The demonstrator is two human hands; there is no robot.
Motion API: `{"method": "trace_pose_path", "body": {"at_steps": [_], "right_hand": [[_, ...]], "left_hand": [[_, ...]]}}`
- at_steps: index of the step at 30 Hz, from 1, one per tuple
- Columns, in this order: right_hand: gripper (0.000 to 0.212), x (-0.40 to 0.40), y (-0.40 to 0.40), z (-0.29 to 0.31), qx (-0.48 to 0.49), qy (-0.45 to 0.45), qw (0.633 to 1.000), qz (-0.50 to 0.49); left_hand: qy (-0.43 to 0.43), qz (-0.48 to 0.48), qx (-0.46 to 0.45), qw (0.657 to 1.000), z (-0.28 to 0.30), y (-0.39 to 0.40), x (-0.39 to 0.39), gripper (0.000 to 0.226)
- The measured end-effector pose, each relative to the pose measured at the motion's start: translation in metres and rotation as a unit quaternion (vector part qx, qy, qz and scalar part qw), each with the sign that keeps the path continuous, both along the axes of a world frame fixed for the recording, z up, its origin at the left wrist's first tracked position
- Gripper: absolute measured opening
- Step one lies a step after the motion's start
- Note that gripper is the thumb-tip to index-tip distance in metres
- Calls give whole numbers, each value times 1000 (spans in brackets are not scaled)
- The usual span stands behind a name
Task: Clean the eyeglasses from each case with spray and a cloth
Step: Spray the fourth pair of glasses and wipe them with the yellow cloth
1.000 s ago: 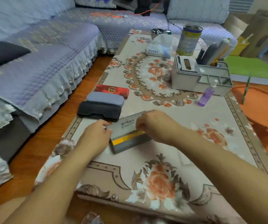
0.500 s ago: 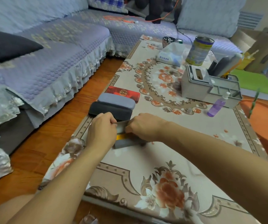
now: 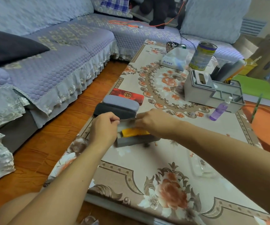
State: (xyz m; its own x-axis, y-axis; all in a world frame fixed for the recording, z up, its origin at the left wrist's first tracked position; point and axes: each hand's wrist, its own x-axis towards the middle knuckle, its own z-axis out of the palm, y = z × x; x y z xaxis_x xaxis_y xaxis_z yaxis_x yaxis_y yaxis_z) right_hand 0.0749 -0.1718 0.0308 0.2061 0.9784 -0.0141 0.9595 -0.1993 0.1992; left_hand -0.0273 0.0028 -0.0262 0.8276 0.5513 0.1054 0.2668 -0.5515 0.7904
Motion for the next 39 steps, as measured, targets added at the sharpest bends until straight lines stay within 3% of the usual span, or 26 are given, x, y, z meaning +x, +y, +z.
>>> {"method": "trace_pose_path", "body": {"at_steps": [3,6,8,10,12,13,15,17,19,20,23,24,27,30,32,34,38,39], "right_hand": [[12,-1,-34,6,119,19,990,-72],[13,-14,-59,15,210,81,960,-168],[11,-28,-72,25,279,161,913,-251],[9,-45,-83,35,324,270,846,-326],[11,-64,-90,43,342,368,783,-366],[12,-72,-93,46,338,398,766,-375],[15,-87,-99,53,301,421,762,-388],[18,-97,-105,57,241,393,793,-399],[18,-104,-110,63,207,344,821,-407],[18,-106,-113,66,209,333,823,-411],[20,-105,-122,74,251,359,793,-424],[20,-104,-125,76,263,369,780,-431],[19,-103,-130,76,297,407,730,-462],[22,-105,-128,70,344,473,644,-493],[22,-109,-124,65,366,490,607,-509],[19,-115,-119,60,371,475,602,-524],[20,-126,-112,49,364,405,649,-532],[22,-126,-112,46,355,397,666,-522]], "left_hand": [[-17,-1,-3,1000,-2,5,-1,8],[20,-10,14,1000,-3,2,-1,18],[13,0,73,997,9,-10,-4,32],[-50,-15,78,996,29,-26,-11,30],[-55,-62,-105,991,47,-49,-22,16],[-31,-92,-254,962,53,-61,-30,15],[26,-145,-490,859,59,-82,-43,39],[75,-194,-572,794,59,-96,-50,62],[91,-201,-595,773,56,-103,-49,66],[91,-183,-581,788,54,-107,-47,61],[83,-112,-446,884,43,-117,-43,35],[75,-102,-436,891,41,-120,-42,32],[50,-192,-473,859,46,-126,-44,43],[27,-313,-353,881,49,-128,-44,44],[22,-306,-222,925,48,-126,-42,46],[7,-304,-154,940,52,-124,-42,47],[-16,-360,-191,913,57,-119,-43,7],[-19,-363,-192,911,57,-118,-44,6]]}}
